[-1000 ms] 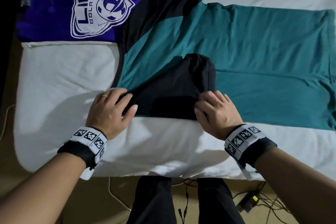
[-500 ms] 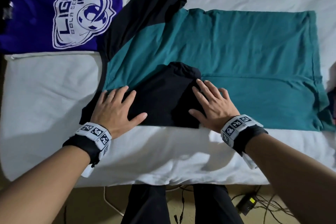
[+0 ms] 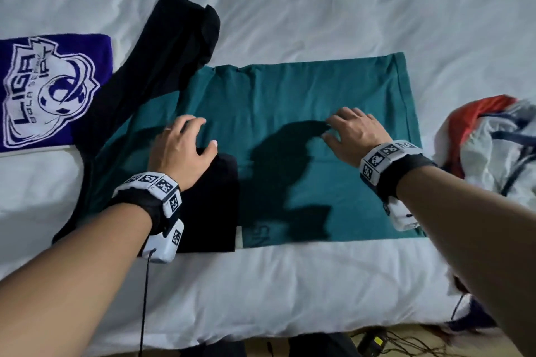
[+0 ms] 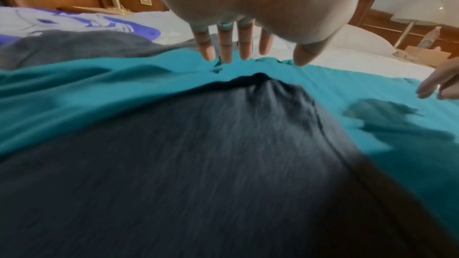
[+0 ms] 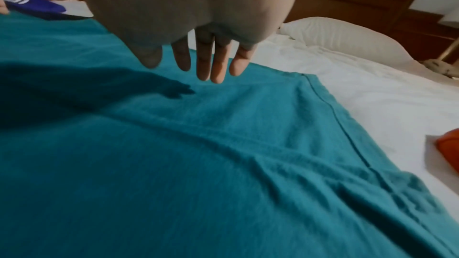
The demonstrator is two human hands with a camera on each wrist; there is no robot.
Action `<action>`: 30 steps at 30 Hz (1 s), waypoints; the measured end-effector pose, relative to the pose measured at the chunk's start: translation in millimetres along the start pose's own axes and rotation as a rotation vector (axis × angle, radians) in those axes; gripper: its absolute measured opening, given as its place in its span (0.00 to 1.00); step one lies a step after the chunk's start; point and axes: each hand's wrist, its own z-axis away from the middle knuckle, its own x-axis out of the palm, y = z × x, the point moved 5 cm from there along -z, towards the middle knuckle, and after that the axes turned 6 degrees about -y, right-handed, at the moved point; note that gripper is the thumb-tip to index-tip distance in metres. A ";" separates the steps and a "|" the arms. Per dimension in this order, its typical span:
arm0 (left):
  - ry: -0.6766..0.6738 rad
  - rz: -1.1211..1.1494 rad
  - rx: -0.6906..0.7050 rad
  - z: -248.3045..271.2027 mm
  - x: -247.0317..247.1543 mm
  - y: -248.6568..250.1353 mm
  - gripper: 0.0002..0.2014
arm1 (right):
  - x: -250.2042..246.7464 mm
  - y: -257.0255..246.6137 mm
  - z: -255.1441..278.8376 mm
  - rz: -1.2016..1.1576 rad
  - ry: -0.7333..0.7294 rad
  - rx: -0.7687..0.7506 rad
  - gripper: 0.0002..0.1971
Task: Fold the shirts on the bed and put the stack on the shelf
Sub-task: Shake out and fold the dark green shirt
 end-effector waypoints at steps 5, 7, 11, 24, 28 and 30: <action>-0.053 -0.078 0.062 -44.9 -21.9 26.3 0.20 | -22.2 39.0 -25.7 -0.014 -0.112 0.047 0.15; -0.070 -0.097 0.052 -67.4 -26.5 28.0 0.19 | -29.7 54.2 -41.2 -0.014 -0.102 0.056 0.14; -0.090 -0.086 0.055 -102.6 -23.1 31.3 0.22 | -33.1 82.3 -73.6 -0.100 -0.059 0.096 0.23; -0.155 -0.265 -0.046 -140.7 6.6 17.6 0.28 | -24.7 143.5 -112.9 -0.209 0.044 0.125 0.28; -0.059 -0.319 -0.094 -136.6 -4.3 11.5 0.20 | -36.5 151.8 -106.5 -0.160 0.095 0.184 0.16; -0.050 -0.348 -0.084 -134.1 -10.7 9.4 0.11 | -43.2 159.4 -96.5 -0.172 0.126 0.215 0.11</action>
